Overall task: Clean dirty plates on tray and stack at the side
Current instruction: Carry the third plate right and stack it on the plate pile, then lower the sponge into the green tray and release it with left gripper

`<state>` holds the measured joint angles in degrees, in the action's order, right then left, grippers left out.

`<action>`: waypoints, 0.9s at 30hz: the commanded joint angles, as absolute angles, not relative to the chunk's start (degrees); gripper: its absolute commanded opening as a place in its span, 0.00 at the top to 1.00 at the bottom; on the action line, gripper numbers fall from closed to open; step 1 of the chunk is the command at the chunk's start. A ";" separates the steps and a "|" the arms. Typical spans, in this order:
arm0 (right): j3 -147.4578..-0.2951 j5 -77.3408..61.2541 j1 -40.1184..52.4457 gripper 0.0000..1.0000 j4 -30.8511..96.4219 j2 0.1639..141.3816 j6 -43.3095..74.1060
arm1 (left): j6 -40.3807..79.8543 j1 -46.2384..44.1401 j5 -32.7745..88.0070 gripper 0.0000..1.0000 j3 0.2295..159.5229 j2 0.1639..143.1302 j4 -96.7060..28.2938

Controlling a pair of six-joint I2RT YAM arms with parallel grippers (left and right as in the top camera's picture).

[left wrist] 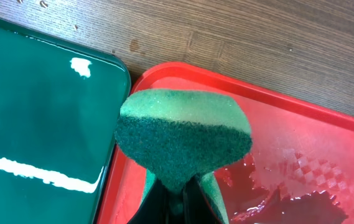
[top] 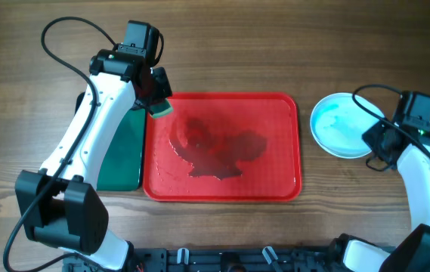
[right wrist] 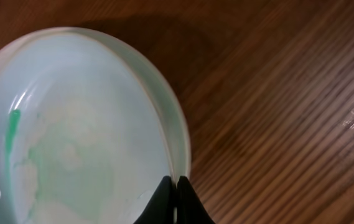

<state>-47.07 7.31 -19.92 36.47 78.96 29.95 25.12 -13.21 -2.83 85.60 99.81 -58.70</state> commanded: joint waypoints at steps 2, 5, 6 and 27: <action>-45.63 4.95 -22.04 0.84 33.61 78.54 28.58 | 24.18 -12.99 -1.98 0.96 86.26 100.31 -58.50; -46.04 -4.97 -22.02 0.38 31.90 78.52 24.16 | 23.66 -12.93 -2.52 0.96 86.28 100.12 -59.07; -46.70 -8.49 -21.98 0.32 32.05 78.52 23.00 | 22.83 -12.69 -3.22 0.96 86.28 99.88 -59.66; -54.06 -8.27 5.21 0.06 38.44 78.43 14.98 | 15.22 5.43 -5.61 0.32 63.75 98.43 -46.89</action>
<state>-53.21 -9.76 5.06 38.33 78.89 16.10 15.97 5.30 -6.57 65.01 99.31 -48.45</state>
